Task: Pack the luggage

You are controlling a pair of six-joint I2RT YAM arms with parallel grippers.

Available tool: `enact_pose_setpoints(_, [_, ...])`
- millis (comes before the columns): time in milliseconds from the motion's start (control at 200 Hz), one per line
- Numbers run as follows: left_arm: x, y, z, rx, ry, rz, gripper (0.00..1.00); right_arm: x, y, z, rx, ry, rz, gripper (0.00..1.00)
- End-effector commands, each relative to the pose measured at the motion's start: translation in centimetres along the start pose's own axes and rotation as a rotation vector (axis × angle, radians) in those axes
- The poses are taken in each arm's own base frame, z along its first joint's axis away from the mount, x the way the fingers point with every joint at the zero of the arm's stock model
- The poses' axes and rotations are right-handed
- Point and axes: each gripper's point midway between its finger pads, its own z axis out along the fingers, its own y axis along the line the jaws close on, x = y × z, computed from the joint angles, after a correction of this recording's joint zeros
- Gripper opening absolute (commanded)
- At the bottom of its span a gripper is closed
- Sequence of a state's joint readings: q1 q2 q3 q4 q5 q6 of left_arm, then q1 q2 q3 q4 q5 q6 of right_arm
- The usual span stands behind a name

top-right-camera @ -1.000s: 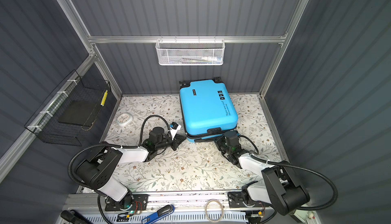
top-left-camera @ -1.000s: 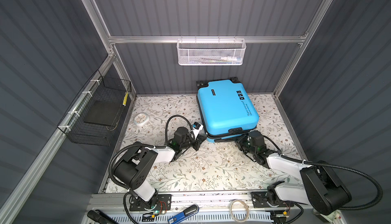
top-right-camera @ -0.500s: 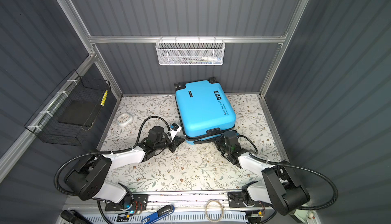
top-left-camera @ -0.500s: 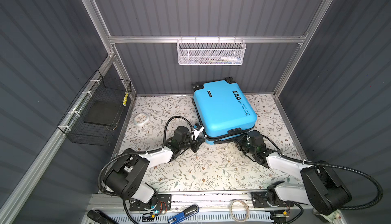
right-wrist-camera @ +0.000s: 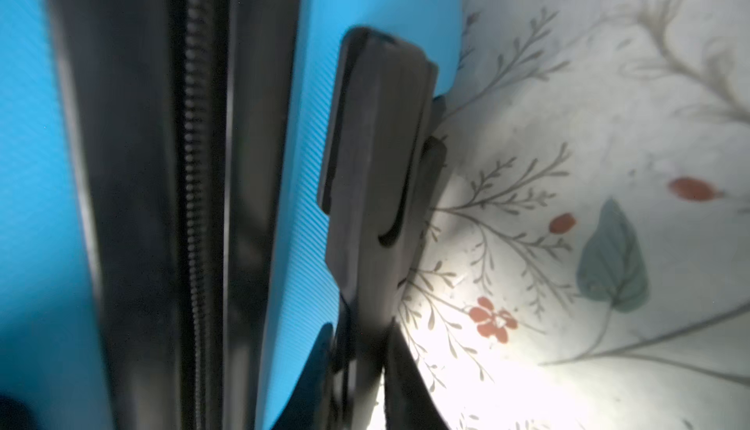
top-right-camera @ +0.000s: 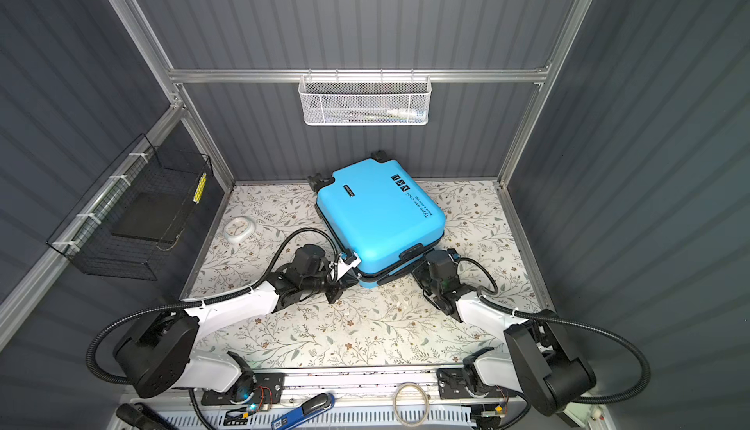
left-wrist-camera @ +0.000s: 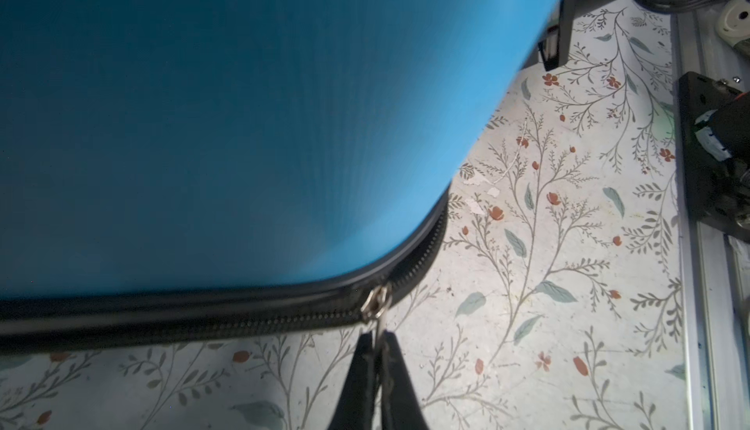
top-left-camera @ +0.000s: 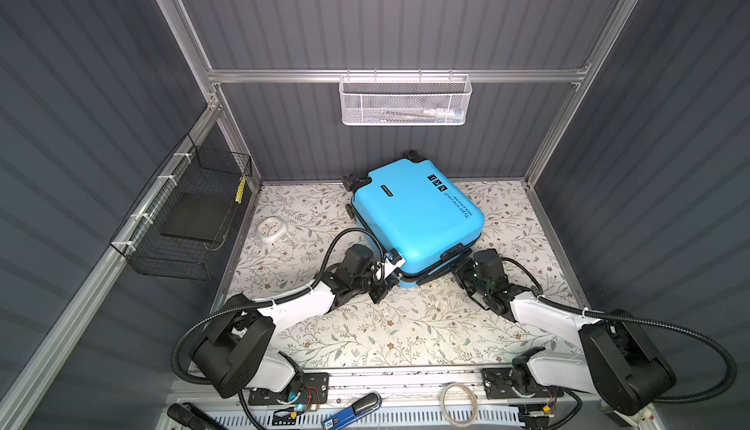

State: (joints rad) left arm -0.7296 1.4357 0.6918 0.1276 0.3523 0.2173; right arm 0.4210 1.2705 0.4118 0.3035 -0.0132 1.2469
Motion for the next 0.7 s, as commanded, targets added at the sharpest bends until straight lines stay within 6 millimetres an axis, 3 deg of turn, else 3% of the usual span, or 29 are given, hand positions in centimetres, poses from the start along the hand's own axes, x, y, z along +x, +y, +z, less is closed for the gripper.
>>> enact_pose_setpoints(0, [-3.0,-0.7,0.7,0.027,-0.075,0.088,0.00,2.7,1.6,-0.1,-0.045,0.097,-0.123,0.00])
enact_pose_setpoints(225, [-2.7,1.3,0.2,-0.099,-0.075,0.062,0.00,2.7,1.3,-0.5,-0.037,0.104,-0.121,0.00])
enact_pose_setpoints(300, [-2.5,2.1,-0.4,-0.156,-0.094,0.040,0.00,2.8,1.1,-0.7,-0.036,0.115,-0.118,0.26])
enact_pose_setpoints(400, [-2.3,3.1,-1.5,-0.207,-0.136,-0.002,0.00,2.5,0.7,-1.3,-0.035,0.121,-0.111,0.46])
enact_pose_setpoints(495, [-1.8,4.1,-2.5,-0.254,-0.151,-0.041,0.00,2.1,0.0,-2.1,-0.025,0.122,-0.100,0.55])
enact_pose_setpoints(695, [-0.7,5.1,-3.6,-0.310,-0.158,-0.074,0.00,0.7,-2.3,-3.8,0.019,0.113,-0.076,0.61])
